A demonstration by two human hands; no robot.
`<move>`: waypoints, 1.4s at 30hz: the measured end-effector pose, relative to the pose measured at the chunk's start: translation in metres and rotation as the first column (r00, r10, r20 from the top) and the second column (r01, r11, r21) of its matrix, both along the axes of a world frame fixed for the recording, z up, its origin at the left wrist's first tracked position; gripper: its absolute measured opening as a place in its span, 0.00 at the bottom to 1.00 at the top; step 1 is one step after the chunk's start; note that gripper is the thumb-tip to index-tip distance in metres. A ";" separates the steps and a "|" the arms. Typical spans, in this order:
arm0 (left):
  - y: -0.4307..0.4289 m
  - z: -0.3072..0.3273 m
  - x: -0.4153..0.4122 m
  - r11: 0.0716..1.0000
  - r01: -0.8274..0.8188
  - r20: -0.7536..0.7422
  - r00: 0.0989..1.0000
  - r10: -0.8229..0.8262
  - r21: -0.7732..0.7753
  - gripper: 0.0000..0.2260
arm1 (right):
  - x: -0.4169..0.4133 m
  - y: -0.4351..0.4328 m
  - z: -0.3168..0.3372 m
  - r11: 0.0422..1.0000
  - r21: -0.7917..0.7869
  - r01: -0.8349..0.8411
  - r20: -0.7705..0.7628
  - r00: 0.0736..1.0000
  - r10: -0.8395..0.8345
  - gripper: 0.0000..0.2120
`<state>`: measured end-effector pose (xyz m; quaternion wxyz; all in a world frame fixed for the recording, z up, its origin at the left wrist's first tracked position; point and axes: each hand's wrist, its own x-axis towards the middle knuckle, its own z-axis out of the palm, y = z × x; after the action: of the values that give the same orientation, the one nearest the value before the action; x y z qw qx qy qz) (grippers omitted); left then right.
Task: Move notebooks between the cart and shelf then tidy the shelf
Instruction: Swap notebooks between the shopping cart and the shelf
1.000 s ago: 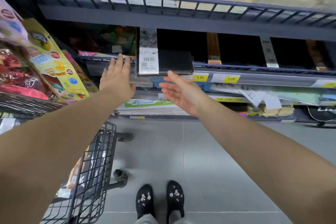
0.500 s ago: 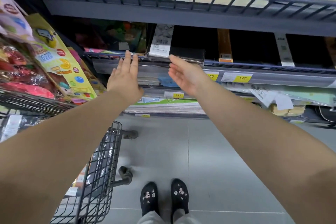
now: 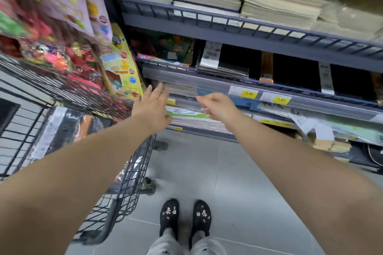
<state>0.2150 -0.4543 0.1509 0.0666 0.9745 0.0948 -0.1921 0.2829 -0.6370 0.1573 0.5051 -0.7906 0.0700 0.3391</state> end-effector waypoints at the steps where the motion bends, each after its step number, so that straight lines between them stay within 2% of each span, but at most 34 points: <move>1: 0.005 0.007 -0.016 1.000 -0.013 -0.016 1.000 0.013 0.007 0.35 | -0.011 0.005 0.004 1.000 -0.009 -0.018 0.020 1.000 0.018 0.11; 4: 0.023 0.026 -0.068 0.997 -0.072 -0.043 0.996 0.073 0.028 0.34 | -0.051 0.025 0.014 0.989 -0.072 -0.129 0.048 0.990 0.133 0.19; 9: 0.060 0.043 -0.147 0.973 -0.225 -0.062 0.972 0.227 0.046 0.33 | -0.107 0.067 0.023 0.930 -0.131 -0.342 0.158 0.919 0.361 0.26; 13: 0.103 0.048 -0.198 0.961 -0.268 -0.066 0.960 0.272 0.065 0.37 | -0.147 0.109 0.031 0.839 -0.271 -0.472 0.219 0.818 0.531 0.31; 17: 0.156 0.050 -0.241 0.967 -0.250 -0.074 0.965 0.253 0.046 0.36 | -0.190 0.159 0.025 0.730 -0.389 -0.562 0.176 0.733 0.657 0.34; 20: 0.203 0.053 -0.269 0.975 -0.220 -0.046 0.974 0.221 0.023 0.33 | -0.223 0.202 0.018 0.710 -0.461 -0.532 0.152 0.741 0.654 0.40; 23: 0.248 0.054 -0.300 0.981 -0.190 -0.003 0.982 0.190 0.039 0.32 | -0.257 0.245 0.011 0.651 -0.531 -0.542 0.104 0.721 0.685 0.38; 30: 0.322 0.055 -0.328 0.982 -0.188 -0.116 0.976 0.186 -0.012 0.33 | -0.304 0.313 0.009 0.594 -0.605 -0.529 0.087 0.698 0.711 0.36; 34: 0.340 0.034 -0.318 0.985 -0.173 -0.214 0.963 0.166 -0.011 0.33 | -0.299 0.326 0.002 0.533 -0.649 -0.543 0.045 0.672 0.740 0.37; 42: 0.375 0.009 -0.260 0.979 -0.186 -0.317 0.936 0.151 -0.082 0.31 | -0.239 0.354 -0.026 0.514 -0.639 -0.572 -0.048 0.697 0.716 0.38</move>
<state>-0.0446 -0.0789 0.1596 0.1212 0.9155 0.1766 -0.3407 0.0439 -0.2827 0.1309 0.0623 -0.9087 -0.1817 0.3706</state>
